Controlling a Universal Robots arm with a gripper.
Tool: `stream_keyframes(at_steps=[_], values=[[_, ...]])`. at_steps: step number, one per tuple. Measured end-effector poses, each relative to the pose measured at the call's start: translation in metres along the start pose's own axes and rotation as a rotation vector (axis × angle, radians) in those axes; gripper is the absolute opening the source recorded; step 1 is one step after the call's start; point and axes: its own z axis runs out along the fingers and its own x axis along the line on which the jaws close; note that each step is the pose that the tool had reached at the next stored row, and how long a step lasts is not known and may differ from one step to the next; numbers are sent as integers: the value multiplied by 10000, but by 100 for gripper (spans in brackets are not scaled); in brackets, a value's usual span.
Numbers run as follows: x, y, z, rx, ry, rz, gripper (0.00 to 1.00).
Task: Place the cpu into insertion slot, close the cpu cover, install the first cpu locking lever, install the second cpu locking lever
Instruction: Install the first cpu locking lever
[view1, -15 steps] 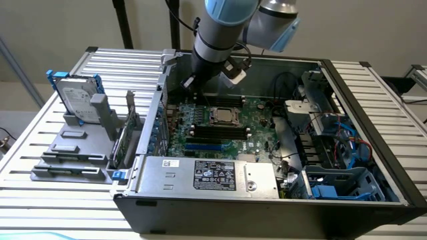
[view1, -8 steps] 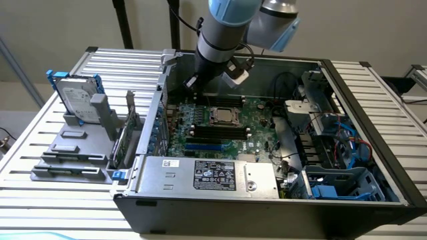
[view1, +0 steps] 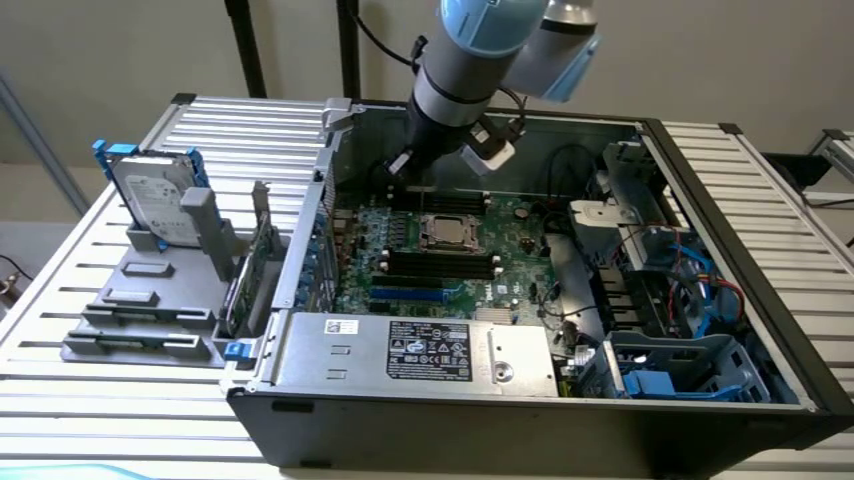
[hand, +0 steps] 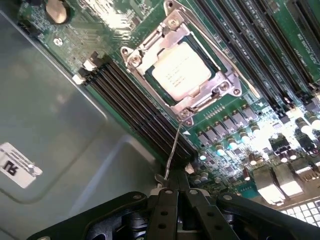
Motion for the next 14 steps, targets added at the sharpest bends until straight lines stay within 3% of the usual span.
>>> stream_keyframes(at_steps=[5,8,10,13,14], values=[[119,134,-14,34,47,4,11],[123,148,-2,12,69,10,11],[120,155,13,-52,122,-29,11],[113,158,30,-224,233,-125,11],[109,157,35,-253,238,-152,11]])
